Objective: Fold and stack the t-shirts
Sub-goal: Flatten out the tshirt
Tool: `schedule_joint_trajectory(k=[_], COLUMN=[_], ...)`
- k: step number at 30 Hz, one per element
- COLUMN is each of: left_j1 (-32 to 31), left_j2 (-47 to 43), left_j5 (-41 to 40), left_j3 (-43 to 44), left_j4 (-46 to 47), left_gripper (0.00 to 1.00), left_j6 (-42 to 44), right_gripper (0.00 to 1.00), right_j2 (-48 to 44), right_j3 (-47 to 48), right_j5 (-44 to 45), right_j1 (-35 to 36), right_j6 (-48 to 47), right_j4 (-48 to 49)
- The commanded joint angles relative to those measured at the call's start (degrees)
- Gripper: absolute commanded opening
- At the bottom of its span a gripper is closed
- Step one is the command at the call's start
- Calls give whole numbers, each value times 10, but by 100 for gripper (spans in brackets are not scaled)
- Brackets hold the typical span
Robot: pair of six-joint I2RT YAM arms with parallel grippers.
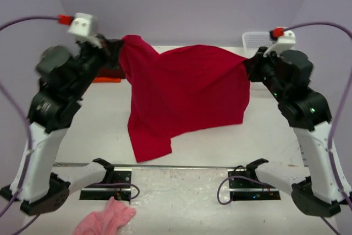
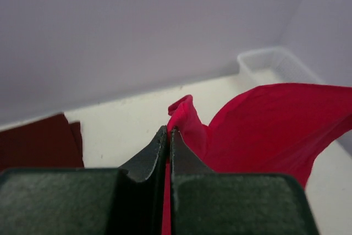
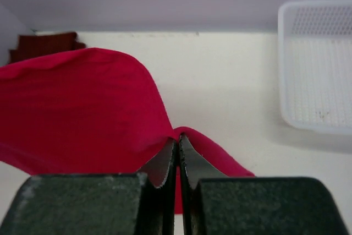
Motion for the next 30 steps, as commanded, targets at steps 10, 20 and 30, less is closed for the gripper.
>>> schedule_joint_trajectory(k=[10, 20, 30], left_j1=[2, 7, 9], left_j2=[-177, -191, -130], left_j5=[124, 238, 245], left_j3=[72, 162, 280], left_j4=[6, 4, 15], left_gripper=[0, 0, 0], left_j6=[2, -39, -27], right_gripper=[0, 0, 0], right_j2=[-153, -196, -175], right_j3=[167, 230, 261], right_j5=[-17, -68, -29], right_j1=[23, 22, 21], right_j6=[0, 11, -5], right_j4=[-104, -185, -177])
